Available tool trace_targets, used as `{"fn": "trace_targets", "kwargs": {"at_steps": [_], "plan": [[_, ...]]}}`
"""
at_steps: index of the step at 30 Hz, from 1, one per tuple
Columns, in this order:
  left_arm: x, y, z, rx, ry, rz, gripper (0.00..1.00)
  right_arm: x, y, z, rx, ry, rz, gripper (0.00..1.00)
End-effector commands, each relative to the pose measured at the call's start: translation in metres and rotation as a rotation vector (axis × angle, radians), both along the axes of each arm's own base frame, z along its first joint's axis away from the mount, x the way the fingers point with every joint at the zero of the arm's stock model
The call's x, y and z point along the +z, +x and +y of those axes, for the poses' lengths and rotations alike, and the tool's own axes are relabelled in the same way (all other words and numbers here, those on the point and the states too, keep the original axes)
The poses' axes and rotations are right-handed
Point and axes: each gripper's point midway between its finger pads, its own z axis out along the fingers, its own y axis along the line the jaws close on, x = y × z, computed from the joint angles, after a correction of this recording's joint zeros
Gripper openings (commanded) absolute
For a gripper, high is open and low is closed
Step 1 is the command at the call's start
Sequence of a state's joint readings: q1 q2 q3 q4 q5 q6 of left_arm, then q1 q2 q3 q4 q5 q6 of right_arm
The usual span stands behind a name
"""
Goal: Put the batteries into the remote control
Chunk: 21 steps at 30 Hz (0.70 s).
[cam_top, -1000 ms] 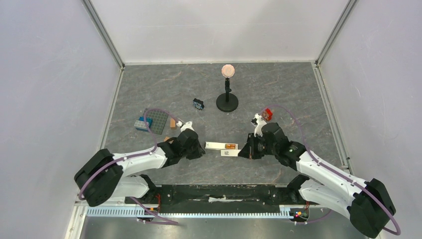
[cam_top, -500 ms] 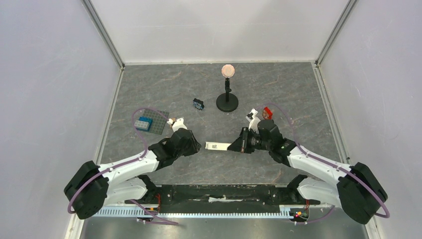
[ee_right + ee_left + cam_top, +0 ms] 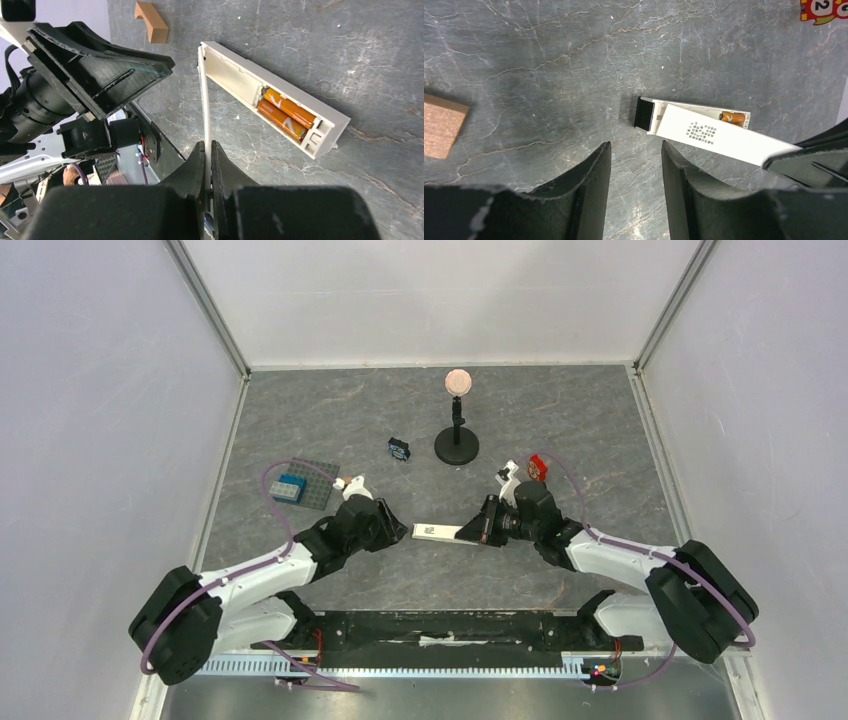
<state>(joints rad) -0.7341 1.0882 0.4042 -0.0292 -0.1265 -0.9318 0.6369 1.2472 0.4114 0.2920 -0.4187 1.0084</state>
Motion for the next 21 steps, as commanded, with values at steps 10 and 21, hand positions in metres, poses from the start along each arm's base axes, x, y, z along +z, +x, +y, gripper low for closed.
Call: {"fn": "trace_targets", "kwargs": {"at_steps": [10,21], "plan": [[0.008,0.006,-0.016,-0.031,-0.096,-0.013,0.49,-0.030,0.000,-0.014,-0.004,-0.077,0.060,0.00],[-0.002,0.010,-0.025,-0.059,-0.098,0.008,0.50,-0.057,0.001,-0.026,-0.005,-0.214,0.119,0.00]]}}
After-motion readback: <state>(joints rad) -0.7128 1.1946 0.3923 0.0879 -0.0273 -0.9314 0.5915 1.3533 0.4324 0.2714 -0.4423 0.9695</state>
